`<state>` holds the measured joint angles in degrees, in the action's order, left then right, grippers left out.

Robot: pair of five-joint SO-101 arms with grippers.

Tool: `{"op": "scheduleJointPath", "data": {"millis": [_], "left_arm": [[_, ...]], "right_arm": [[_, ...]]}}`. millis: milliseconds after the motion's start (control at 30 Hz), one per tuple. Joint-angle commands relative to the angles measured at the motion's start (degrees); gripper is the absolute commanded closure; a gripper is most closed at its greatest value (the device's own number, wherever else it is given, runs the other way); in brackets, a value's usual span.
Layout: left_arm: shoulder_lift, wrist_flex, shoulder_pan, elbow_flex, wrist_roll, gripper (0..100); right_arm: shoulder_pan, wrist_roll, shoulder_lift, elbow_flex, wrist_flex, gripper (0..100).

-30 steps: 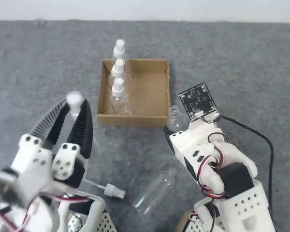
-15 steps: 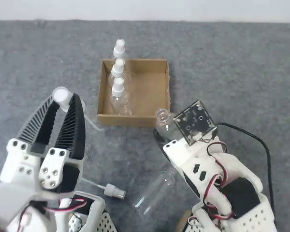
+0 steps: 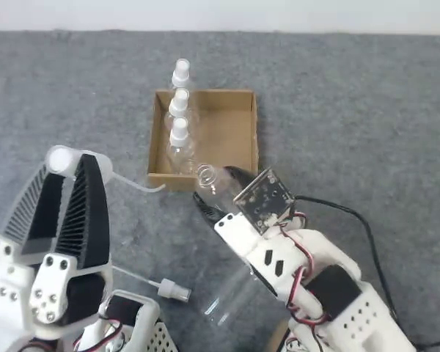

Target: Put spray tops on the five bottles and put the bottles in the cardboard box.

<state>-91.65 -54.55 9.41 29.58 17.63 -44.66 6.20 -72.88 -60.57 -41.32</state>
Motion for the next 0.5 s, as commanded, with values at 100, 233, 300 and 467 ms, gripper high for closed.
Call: {"op": "scheduleJointPath", "data": {"millis": [100,233,300,467], "left_arm": [[-0.2,1.6,0.0,-2.4,1.0,99],[-0.3,1.6,0.0,-1.6,1.1,99],[-0.3,1.7,0.0,-0.9,3.0,99],[-0.3,1.7,0.0,0.7,3.9,99]], "right_arm": [[-3.8,0.9,-1.5,-3.6,7.9,99.1],[-6.3,4.6,-1.5,-6.4,11.5,99.1],[-7.0,5.1,-1.5,-7.8,13.8,99.1],[-7.3,5.2,-1.5,-10.0,18.0,99.1]]}}
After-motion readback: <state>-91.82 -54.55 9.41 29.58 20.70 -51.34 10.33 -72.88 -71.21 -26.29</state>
